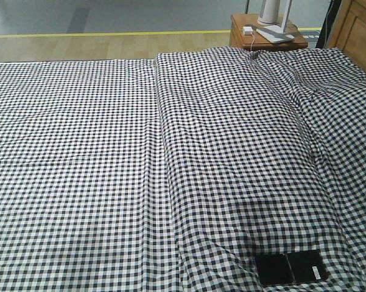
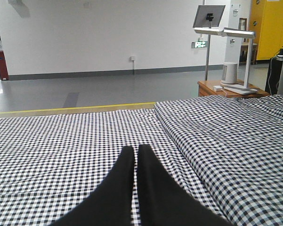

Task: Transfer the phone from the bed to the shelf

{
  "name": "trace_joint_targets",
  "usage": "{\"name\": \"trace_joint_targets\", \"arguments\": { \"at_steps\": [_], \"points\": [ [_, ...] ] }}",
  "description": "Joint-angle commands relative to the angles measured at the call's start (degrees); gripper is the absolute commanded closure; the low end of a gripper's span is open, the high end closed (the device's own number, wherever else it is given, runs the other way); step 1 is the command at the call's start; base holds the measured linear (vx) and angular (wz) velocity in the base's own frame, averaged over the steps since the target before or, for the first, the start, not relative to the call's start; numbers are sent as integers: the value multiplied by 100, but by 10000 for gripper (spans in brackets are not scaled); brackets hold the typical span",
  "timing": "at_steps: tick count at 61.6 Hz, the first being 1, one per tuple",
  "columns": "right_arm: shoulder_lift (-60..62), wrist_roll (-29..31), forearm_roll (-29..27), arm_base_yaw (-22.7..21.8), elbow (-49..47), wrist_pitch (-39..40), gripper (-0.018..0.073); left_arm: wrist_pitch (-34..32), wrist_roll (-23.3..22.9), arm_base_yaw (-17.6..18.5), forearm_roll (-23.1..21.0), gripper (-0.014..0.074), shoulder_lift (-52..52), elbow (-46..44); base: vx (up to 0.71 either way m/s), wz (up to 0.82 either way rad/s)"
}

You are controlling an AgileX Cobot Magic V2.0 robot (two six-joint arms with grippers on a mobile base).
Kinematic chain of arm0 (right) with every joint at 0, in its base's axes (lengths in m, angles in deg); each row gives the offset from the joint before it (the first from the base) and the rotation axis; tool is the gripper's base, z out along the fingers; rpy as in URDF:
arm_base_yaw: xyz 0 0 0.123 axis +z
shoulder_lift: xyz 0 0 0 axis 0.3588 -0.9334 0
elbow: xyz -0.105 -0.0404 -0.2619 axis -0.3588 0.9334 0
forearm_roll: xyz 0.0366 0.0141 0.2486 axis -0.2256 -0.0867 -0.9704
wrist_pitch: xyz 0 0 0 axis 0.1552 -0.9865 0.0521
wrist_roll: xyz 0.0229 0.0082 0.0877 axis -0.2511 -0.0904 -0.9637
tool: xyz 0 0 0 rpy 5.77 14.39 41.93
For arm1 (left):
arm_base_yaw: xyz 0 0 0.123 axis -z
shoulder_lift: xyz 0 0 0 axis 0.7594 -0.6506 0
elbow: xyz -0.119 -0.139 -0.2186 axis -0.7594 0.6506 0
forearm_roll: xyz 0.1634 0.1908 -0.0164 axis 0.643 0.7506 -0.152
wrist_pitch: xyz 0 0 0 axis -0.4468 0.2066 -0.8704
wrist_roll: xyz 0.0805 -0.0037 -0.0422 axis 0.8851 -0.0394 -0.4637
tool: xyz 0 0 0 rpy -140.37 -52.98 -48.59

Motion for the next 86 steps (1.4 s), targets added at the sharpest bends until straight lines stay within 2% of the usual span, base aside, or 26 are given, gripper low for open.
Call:
{"name": "trace_joint_targets", "arguments": {
  "at_steps": [1, 9, 20, 26, 32, 39, 49, 70, 77, 86],
  "points": [
    [-41, -170, 21, -27, -394, 47, -137, -432, -50, -11, -60, 595, 45, -138, 0, 0],
    [-300, -286, 155, -89, -970, -455, -132, -432, -50, -11, -60, 595, 45, -138, 0, 0],
    [-958, -250, 94, -793, -1860, -1451, -127, -432, -50, -11, -60, 595, 45, -138, 0, 0],
    [-1386, 212, -254, -1346, -2272, -1901, -123, -432, -50, -11, -60, 595, 45, -138, 0, 0],
    [-1872, 721, -832, -1847, -2443, -2067, -117, -432, -50, -11, -60, 595, 45, -138, 0, 0],
    [-2501, 1226, -1422, -2322, -2437, -2112, -111, -432, -50, -11, -60, 595, 45, -138, 0, 0],
    [-3552, 1911, -1978, -2851, -2437, -2243, -104, -432, -50, -11, -60, 595, 45, -138, 0, 0],
    [-5666, 3835, -3290, -3688, -2437, -2519, -93, -432, -50, -11, -60, 595, 45, -138, 0, 0],
    [-6263, 4469, -3814, -3858, -2437, -2713, -90, -432, -50, -11, -60, 595, 45, -138, 0, 0],
    [-6941, 5167, -4109, -3902, -2437, -3039, -85, -432, -50, -11, -60, 595, 45, -138, 0, 0]
  ]
}}
